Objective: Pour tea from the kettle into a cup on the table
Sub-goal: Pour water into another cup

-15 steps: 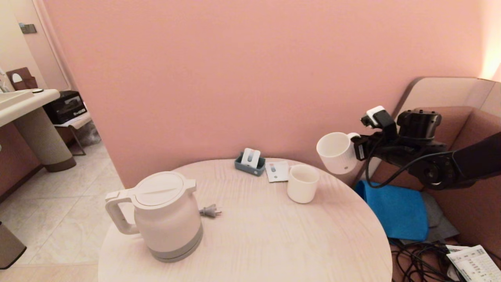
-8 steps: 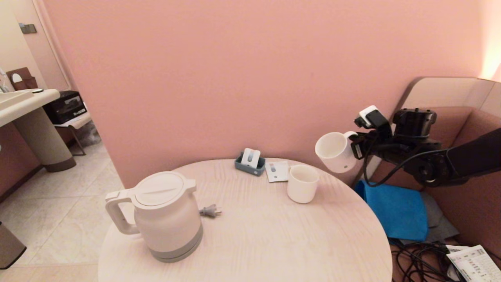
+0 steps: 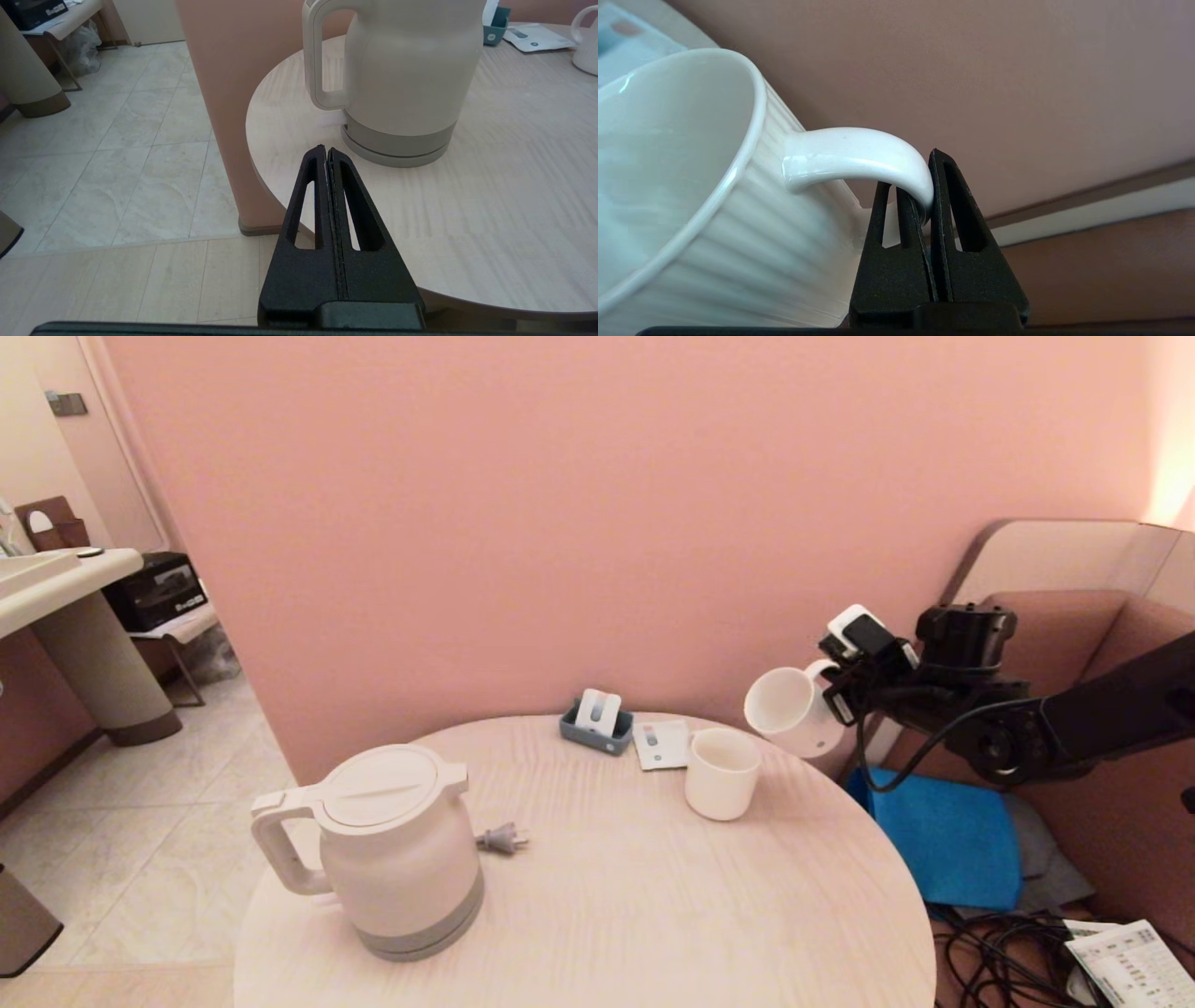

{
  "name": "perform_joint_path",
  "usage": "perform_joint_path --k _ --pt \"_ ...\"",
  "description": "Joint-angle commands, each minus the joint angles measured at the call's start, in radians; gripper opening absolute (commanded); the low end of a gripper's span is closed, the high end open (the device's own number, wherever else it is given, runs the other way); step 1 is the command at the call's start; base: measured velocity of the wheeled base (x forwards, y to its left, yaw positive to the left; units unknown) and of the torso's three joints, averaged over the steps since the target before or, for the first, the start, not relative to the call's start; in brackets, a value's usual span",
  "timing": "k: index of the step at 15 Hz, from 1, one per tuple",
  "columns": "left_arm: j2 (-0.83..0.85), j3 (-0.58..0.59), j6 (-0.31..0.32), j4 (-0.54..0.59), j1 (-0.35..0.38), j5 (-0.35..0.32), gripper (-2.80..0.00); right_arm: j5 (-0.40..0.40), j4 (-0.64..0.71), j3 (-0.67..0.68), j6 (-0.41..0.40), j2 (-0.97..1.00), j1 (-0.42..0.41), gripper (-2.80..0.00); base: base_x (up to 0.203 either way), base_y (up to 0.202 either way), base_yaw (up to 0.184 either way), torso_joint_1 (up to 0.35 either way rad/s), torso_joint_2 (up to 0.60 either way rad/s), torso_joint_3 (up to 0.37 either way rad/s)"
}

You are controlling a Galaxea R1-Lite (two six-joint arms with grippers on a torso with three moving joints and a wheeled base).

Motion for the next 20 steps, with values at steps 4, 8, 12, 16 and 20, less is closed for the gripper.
perform_joint_path --k 4,8,12,16,20 --pt "0.0 0.0 0.0 0.0 0.0 0.0 -2.8 -0.021 0.015 -0.046 -0.042 0.008 0.03 -2.8 0.0 0.0 0.0 0.0 0.0 0.0" --pt "0.0 0.0 0.0 0.0 0.0 0.0 -2.8 -0.042 0.018 -0.062 -0.116 0.014 0.053 -2.8 0.0 0.0 0.0 0.0 0.0 0.0" --pt "0.0 0.0 0.0 0.0 0.0 0.0 -2.8 -0.045 0.014 -0.064 -0.194 0.014 0.056 -2.8 0.0 0.0 0.0 0.0 0.0 0.0" --pt "0.0 0.0 0.0 0.0 0.0 0.0 -2.8 -0.048 0.013 -0.065 -0.223 0.014 0.057 -2.8 0.0 0.0 0.0 0.0 0.0 0.0" --pt "0.0 0.0 0.0 0.0 0.0 0.0 -2.8 -0.048 0.013 -0.071 -0.287 0.016 0.057 -2.8 0.0 0.0 0.0 0.0 0.0 0.0"
